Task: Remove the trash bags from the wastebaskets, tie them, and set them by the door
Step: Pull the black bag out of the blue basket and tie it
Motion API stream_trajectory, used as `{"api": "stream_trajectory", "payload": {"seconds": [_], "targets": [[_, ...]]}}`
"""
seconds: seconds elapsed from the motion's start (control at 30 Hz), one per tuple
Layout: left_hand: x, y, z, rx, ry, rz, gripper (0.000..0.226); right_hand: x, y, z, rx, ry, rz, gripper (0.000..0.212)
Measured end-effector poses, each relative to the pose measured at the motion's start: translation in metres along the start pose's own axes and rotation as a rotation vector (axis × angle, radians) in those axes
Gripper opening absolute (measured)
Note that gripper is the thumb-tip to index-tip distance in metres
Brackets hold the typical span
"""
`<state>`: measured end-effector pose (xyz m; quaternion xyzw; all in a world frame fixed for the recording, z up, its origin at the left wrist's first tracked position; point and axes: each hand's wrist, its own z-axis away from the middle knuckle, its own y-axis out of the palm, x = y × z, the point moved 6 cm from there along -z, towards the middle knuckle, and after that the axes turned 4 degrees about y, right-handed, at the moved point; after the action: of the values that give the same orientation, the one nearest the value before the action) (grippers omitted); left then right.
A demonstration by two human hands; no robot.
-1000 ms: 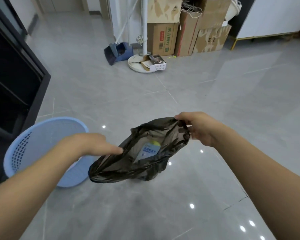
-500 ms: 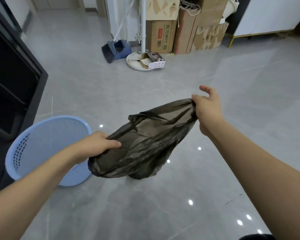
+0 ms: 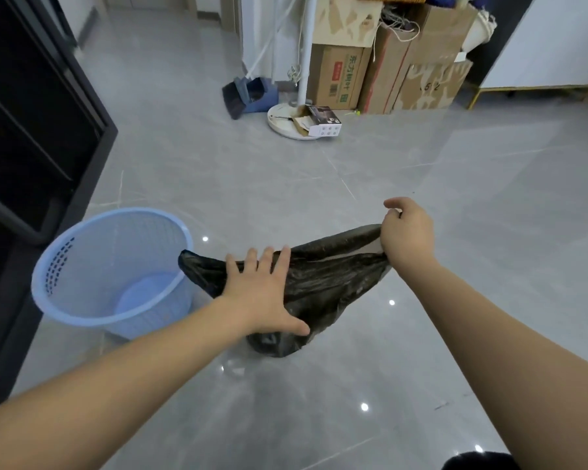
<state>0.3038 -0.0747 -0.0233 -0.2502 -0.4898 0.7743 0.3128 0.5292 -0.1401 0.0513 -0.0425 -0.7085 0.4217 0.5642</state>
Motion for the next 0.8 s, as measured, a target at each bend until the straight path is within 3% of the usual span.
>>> {"api": "stream_trajectory", "payload": {"seconds": [0.07,0.13,0.2,0.27,0.37,0.47,0.53,0.6,0.63,0.73,0.8], "targets": [[0.013,0.020,-0.013,-0.028,-0.044,-0.050,0.118,0.001,-0.007,0.001,-0.062,-0.037,0.055,0.040],[0.033,0.024,-0.019,-0.061,-0.073,-0.009,0.081,0.000,-0.014,0.002,-0.105,-0.081,0.162,0.040],[0.050,0.025,-0.023,-0.061,-0.059,0.152,0.040,-0.003,-0.017,0.002,-0.081,-0.104,0.349,0.043],[0.055,0.024,-0.022,-0.017,-0.048,0.307,0.017,-0.006,-0.010,0.003,0.008,-0.095,0.582,0.045],[0.052,0.019,-0.020,0.000,-0.036,0.442,0.010,0.004,0.009,0.012,0.117,-0.343,0.824,0.052],[0.051,0.010,-0.020,-0.012,-0.022,0.516,0.012,0.011,0.042,0.043,0.489,-0.653,0.724,0.077],[0.052,0.004,-0.020,-0.031,-0.002,0.516,0.012,0.002,0.063,0.058,0.668,-0.699,0.856,0.102],[0.050,0.000,-0.019,-0.044,0.025,0.474,0.013,-0.014,0.075,0.057,0.680,-0.664,1.068,0.111],[0.049,0.000,-0.019,-0.052,0.034,0.459,0.012,-0.020,0.076,0.054,0.676,-0.603,1.149,0.102],[0.050,0.000,-0.019,-0.048,0.048,0.390,0.008,-0.027,0.072,0.048,0.665,-0.465,1.240,0.041],[0.048,0.002,-0.019,0.024,0.080,0.311,0.007,-0.033,0.072,0.046,0.695,-0.386,1.292,0.029]]}}
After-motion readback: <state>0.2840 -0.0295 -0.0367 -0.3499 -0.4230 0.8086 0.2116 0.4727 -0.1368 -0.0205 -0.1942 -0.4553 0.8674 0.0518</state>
